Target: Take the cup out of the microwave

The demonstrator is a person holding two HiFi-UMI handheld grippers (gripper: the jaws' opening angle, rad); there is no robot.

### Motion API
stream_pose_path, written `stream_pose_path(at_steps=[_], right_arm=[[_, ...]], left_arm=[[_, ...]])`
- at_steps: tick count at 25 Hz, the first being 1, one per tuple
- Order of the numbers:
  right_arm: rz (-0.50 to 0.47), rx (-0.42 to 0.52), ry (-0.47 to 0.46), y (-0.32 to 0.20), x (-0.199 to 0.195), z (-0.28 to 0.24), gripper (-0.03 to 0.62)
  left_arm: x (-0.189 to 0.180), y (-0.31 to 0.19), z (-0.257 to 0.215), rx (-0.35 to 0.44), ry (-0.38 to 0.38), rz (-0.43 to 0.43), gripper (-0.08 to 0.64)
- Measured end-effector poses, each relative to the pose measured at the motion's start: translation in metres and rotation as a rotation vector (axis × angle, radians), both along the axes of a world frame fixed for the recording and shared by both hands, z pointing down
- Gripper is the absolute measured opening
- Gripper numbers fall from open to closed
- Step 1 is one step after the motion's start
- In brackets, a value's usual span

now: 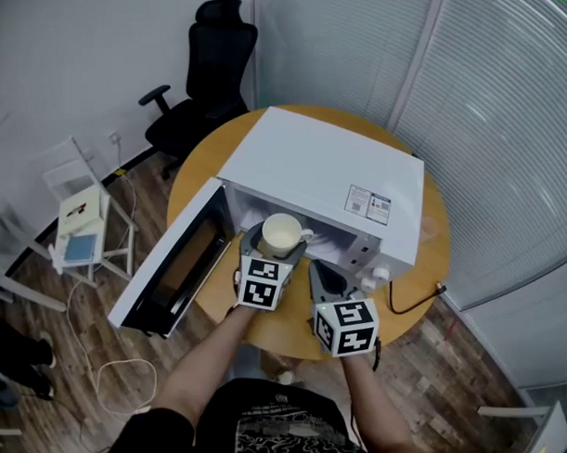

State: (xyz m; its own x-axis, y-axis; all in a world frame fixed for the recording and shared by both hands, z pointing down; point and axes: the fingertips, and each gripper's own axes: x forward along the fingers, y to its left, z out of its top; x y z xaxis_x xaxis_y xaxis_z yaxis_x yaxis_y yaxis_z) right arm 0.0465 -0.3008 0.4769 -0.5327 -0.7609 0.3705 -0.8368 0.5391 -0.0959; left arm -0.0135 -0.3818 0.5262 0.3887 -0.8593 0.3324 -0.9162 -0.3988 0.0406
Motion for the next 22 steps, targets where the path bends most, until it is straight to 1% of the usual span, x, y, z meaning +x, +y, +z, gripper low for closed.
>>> stream_pose_path(at_steps=[9,16,22], right_arm=[[-0.015,0.002,-0.021,0.017,-0.008,-0.01,0.015],[0.03,0.012,-0.026,0.027,-0.012,-0.017,0.015],[0.08,0.029,-0.021,0.041,-0.023,-0.031,0.015]], left_arm=[[-0.005,0.035,-0.024,0.02,-0.007,-0.007,0.431],[-0.012,0.059,-0.035,0.025,-0.019,0.026,0.431],[-0.03,0.078,-0.045,0.022,-0.012,0.053,0.431]])
